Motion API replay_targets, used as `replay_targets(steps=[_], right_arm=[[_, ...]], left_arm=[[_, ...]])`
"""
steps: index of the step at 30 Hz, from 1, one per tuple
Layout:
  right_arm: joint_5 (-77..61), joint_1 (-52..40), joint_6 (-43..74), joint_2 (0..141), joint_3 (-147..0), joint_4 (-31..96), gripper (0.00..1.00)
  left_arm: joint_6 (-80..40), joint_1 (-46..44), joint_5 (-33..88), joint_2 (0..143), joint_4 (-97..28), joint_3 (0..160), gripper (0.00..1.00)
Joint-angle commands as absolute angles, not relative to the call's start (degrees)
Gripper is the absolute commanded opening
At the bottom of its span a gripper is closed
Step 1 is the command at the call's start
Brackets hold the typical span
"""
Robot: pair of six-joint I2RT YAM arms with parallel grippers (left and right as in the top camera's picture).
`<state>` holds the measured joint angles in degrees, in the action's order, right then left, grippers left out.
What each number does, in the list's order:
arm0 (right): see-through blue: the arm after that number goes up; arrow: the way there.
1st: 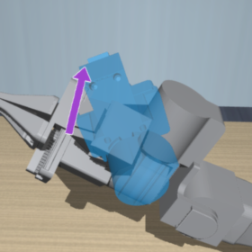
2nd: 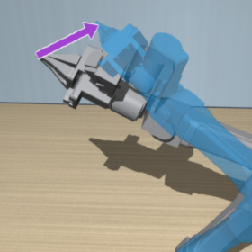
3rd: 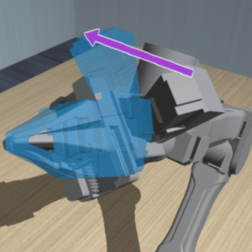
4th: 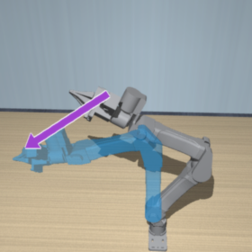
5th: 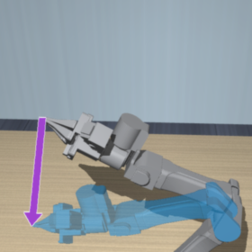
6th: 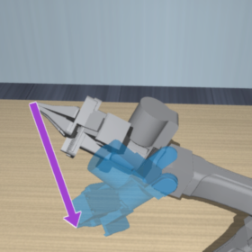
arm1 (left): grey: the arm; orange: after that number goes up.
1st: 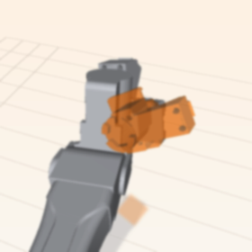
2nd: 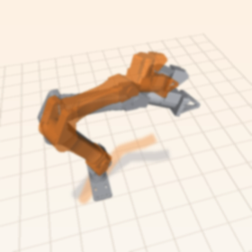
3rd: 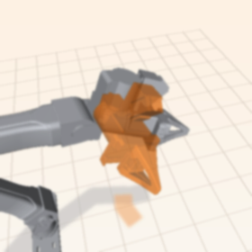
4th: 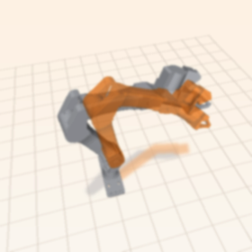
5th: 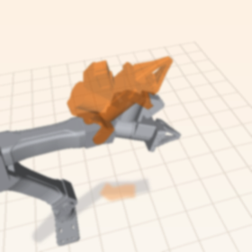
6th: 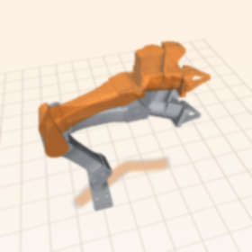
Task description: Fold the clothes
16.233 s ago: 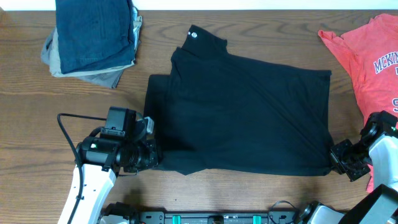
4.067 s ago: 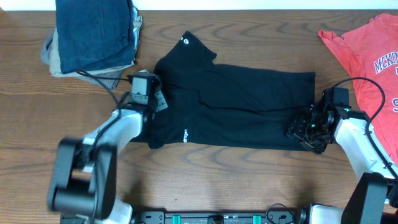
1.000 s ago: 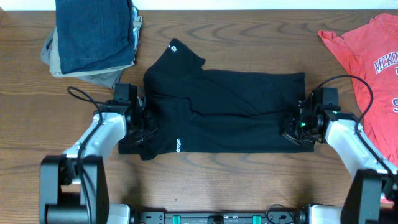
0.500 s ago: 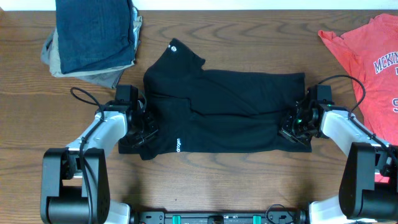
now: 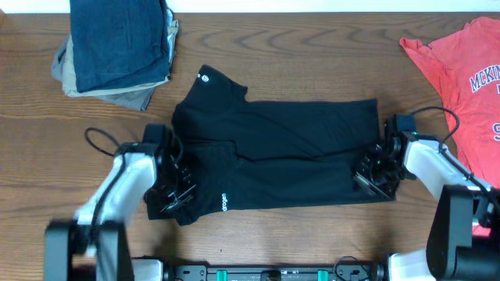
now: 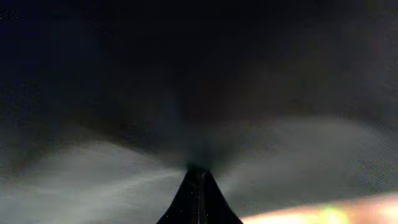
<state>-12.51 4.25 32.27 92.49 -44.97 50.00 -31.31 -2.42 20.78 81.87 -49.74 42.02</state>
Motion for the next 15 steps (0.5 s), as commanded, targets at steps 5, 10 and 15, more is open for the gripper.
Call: replay_targets(steps=[5,10,15], right_arm=[[-5.43,3.46,33.69,79.53,-44.4,56.88,0.01],[-5.45,3.46,32.75,67.31,-45.54,58.74,0.02],[-7.77,3.46,27.62,59.4,-48.23,58.72,0.51]], left_arm=[[-31.16,-2.48,19.92,63.37,-56.9,42.15,0.06],[-31.2,-2.48,19.94,52.01,-56.27,42.37,0.06],[-29.52,-2.48,19.97,48.21,-49.41,44.82,0.45]])
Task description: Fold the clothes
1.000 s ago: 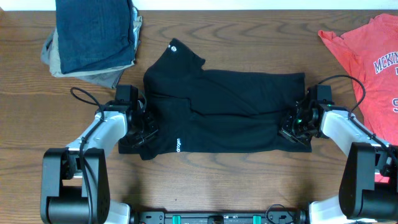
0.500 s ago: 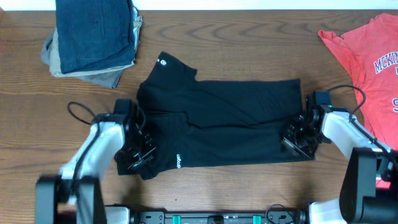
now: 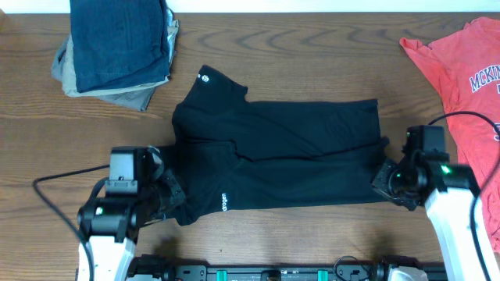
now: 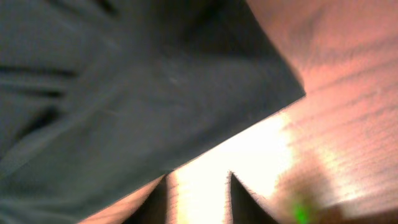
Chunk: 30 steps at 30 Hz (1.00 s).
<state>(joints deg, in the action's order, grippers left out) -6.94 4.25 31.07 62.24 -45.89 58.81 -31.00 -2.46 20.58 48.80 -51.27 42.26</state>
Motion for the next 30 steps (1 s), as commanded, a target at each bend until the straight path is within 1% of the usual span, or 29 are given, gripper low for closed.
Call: replay_targets(steps=[1,3,5,10,15,20,24,30], right_arm=[[-8.01,3.46,26.98,58.54,-48.75,58.74,0.62],[-8.67,3.44,26.06,57.89,-49.5,58.74,0.76],[-9.69,3.44,25.58,58.04,-49.82,58.7,0.84],[-10.48,3.4,24.64,59.37,-49.82,58.63,0.87],[-11.0,3.38,24.08,61.43,-49.82,58.59,0.88],[-11.03,3.36,23.44,62.98,-49.82,58.63,0.88],[-11.0,3.36,21.96,63.33,-49.82,58.74,0.89],[-10.94,3.36,20.49,63.35,-49.82,57.84,0.9]], left_arm=[[-27.94,-2.48,19.97,48.51,-47.81,45.63,0.59],[-24.45,-2.48,19.97,50.39,-43.79,47.4,0.86],[-21.8,-2.48,19.97,53.6,-40.4,49.34,0.93],[-16.08,-2.48,19.94,68.34,-35.57,58.52,0.98],[-10.39,-2.48,19.92,88.29,-34.94,72.99,0.98],[-7.55,-2.48,19.88,103.77,-29.61,81.56,0.98],[-5.58,-2.48,19.88,110.61,-23.14,82.48,0.98],[-5.58,-2.48,19.88,116.42,-14.26,82.48,0.98]])
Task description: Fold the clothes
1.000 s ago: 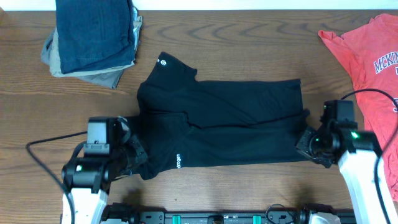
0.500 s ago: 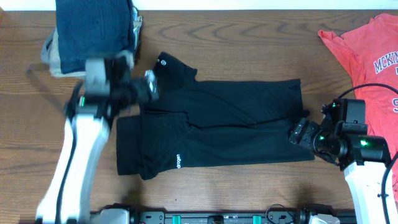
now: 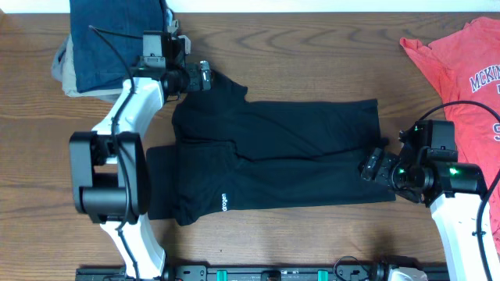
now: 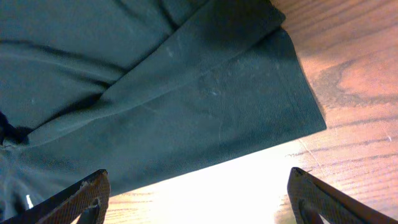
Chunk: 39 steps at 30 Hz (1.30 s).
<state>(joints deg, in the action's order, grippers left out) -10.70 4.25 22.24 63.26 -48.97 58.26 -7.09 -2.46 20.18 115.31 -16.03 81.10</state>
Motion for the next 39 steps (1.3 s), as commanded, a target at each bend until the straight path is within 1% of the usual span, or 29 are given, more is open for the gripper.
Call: replay_targets(steps=[1,4,7,10,18,24,29,33,34,35,36,37,39], right_arm=[[-10.94,3.36,20.49,63.35,-49.82,57.63,0.9],[-10.94,3.36,20.49,63.35,-49.82,57.17,0.91],[-10.94,3.36,20.49,63.35,-49.82,56.77,0.9],[-10.96,3.36,20.51,63.35,-49.82,56.49,0.91],[-10.98,3.36,20.51,63.35,-49.82,56.01,0.91],[-10.98,3.36,20.51,63.35,-49.82,56.18,0.91],[-10.98,3.36,20.49,63.35,-49.82,56.34,0.91],[-10.98,3.36,20.49,63.35,-49.82,56.31,0.91],[-10.98,3.36,20.49,63.35,-49.82,56.31,0.91],[-10.96,3.36,20.49,63.35,-49.82,56.29,0.91],[-10.96,3.36,20.49,63.35,-49.82,56.21,0.91],[-10.96,3.36,20.49,63.35,-49.82,56.14,0.91],[-10.94,3.36,20.49,63.35,-49.82,55.79,0.9]], left_arm=[[-5.58,-2.48,19.88,117.14,-13.08,82.48,0.98],[-5.56,-2.48,19.07,119.13,-10.98,82.48,0.98],[-5.56,-2.79,14.11,120.68,-11.09,82.48,0.97],[-4.19,-3.31,10.0,121.78,-11.66,82.41,0.93],[-1.04,-4.8,9.56,122.41,-12.78,82.3,0.92],[-1.06,-5.34,9.34,123.28,-12.8,82.3,0.92],[-0.32,-5.34,9.34,124.27,-13.41,82.17,0.87],[0.43,-5.34,9.34,124.31,-13.43,81.97,0.74],[0.43,-5.34,9.34,124.31,-13.43,81.97,0.68],[0.4,-5.34,9.37,124.31,-13.5,81.97,0.6],[0.4,-5.34,9.37,124.31,-13.82,81.97,0.49],[0.4,-5.34,9.37,124.31,-14.09,81.97,0.42],[0.38,-5.34,9.37,124.31,-14.98,81.97,0.23]])
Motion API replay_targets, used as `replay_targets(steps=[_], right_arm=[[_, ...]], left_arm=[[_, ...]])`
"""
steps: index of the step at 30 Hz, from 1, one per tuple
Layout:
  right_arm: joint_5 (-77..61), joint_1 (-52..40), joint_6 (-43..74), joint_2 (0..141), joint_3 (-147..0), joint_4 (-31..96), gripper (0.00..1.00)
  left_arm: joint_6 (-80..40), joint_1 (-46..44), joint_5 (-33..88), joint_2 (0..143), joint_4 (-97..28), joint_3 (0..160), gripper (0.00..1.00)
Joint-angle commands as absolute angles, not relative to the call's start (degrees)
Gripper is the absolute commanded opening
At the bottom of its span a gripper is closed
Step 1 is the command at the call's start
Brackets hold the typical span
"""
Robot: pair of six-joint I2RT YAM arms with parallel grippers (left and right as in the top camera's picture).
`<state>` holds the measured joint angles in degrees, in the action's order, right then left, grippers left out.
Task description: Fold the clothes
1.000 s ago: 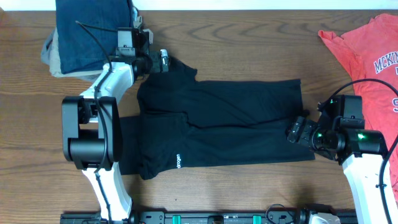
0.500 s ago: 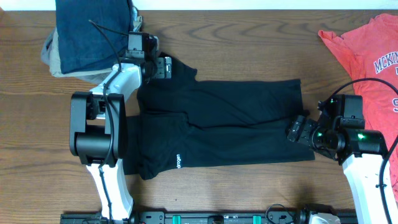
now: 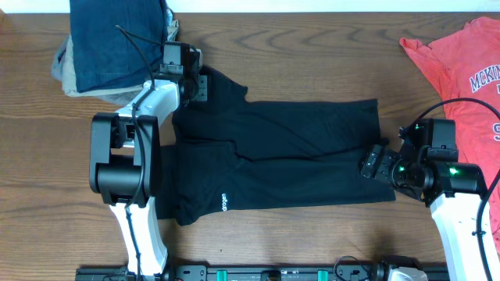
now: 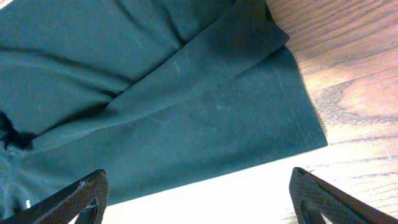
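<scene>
A black garment (image 3: 273, 156) lies flat across the middle of the table, folded lengthwise, and its right hem (image 4: 298, 112) shows in the right wrist view. My left gripper (image 3: 195, 83) sits on the garment's far left corner by the collar. Its fingers are too small to read from overhead. My right gripper (image 3: 373, 165) hovers at the near right corner of the hem. In the wrist view it (image 4: 199, 199) stands wide open above bare wood with nothing between its fingertips (image 4: 93, 186).
A stack of folded clothes (image 3: 117, 43), blue jeans on top, sits at the far left, just behind my left gripper. A red printed T-shirt (image 3: 461, 70) lies spread at the far right. The wooden table (image 3: 312, 55) shows all round the garment.
My left gripper has shifted a little right and nearer, from beside the collar corner onto it, and now covers the small white logo. The right gripper stays open by the hem.
Both grippers were first down on the garment's near corners, the right wrist view dark with cloth. Then both were off the cloth, the right slightly open over wood. Later the left arm was at the far collar corner and the right gripper wide open by the hem, as now.
</scene>
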<state>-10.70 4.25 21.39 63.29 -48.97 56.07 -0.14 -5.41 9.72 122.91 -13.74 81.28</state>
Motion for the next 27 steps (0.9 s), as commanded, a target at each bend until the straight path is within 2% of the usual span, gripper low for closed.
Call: replay_targets(steps=[1,2,3,11,17,21,27], right_arm=[[-10.94,3.36,20.47,63.35,-49.82,55.51,0.9],[-10.96,3.36,20.47,63.35,-49.82,55.05,0.89],[-10.96,3.36,20.47,63.35,-49.84,54.54,0.89],[-10.96,3.36,20.49,63.35,-54.13,54.37,0.88],[-10.92,3.36,17.67,64.1,-59.96,54.68,0.8],[-6.61,3.36,15.79,69.19,-66.3,54.65,0.8],[-1.87,3.36,12.78,84.2,-77.8,54.94,0.82]], left_arm=[[0.38,-5.34,9.37,124.31,-15.4,81.97,0.14],[0.38,-5.34,9.37,124.31,-15.86,81.97,0.07],[0.4,-5.34,9.37,124.31,-16.27,81.97,0.06],[0.38,-5.34,5.69,124.31,-17.15,81.97,0.06],[-1.67,-5.34,4.73,123.52,-19.09,82.0,0.06],[-4.03,-5.34,5.58,123.09,-19.53,82.0,0.05],[-4.8,-5.34,5.54,123.11,-20.99,81.97,0.06]])
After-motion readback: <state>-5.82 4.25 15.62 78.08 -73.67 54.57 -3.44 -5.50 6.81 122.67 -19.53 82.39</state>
